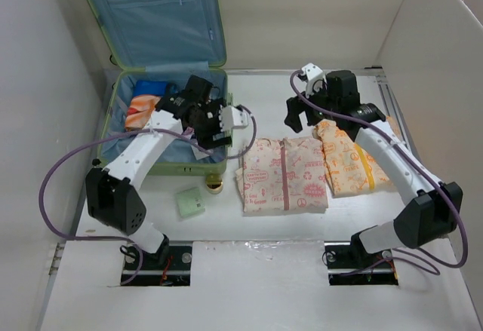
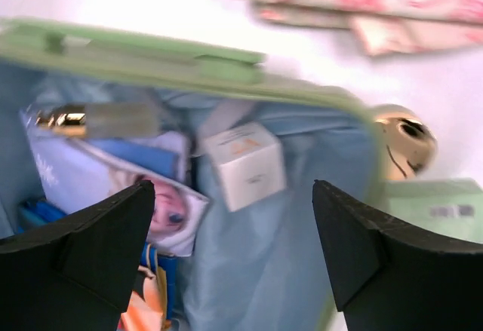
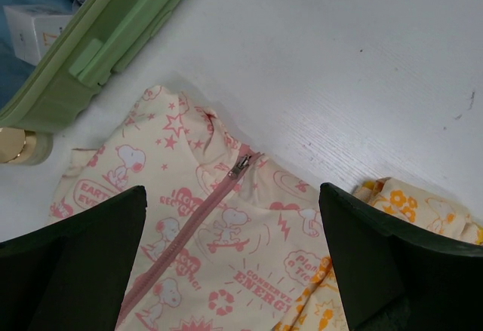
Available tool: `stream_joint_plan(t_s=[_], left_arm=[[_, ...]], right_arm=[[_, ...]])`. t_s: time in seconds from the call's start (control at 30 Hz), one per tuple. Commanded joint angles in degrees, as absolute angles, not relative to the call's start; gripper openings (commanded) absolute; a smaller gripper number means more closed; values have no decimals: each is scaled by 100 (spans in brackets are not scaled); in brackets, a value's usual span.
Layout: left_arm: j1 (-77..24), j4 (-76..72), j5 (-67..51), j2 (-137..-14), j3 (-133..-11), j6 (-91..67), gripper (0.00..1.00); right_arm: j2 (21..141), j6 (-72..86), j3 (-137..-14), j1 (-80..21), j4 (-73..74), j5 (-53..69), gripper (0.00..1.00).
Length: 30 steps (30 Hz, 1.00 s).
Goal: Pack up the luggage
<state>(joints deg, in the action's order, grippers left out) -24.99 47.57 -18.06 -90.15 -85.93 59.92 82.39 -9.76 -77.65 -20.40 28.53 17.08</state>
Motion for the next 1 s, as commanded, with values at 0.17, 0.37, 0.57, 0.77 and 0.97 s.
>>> stream_joint_plan(t_s=[0.17,0.37,0.57,0.77,0.97], left_arm=[[-4920,5520,-748,-7506,-6243,7189,86],[-5344,4888,-29,-7436,-5749,8198,99],[-5344,3570,703,-7628,-4765,9245,99],[-5195,2471,1124,-7874,-4359,9613,94],[-4948,2697,1055,-8428,-4658,9300,80]], right_arm=[[7840,-668,-7330,-2399,2470,1600,100],[7621,-615,-7164,-2707,2549,1293,100],[7506,-563,-6979,-2821,2549,1239,100],[7339,-563,-6873,-2821,2549,1134,100],[7339,-563,-6873,-2821,2549,1134,100]])
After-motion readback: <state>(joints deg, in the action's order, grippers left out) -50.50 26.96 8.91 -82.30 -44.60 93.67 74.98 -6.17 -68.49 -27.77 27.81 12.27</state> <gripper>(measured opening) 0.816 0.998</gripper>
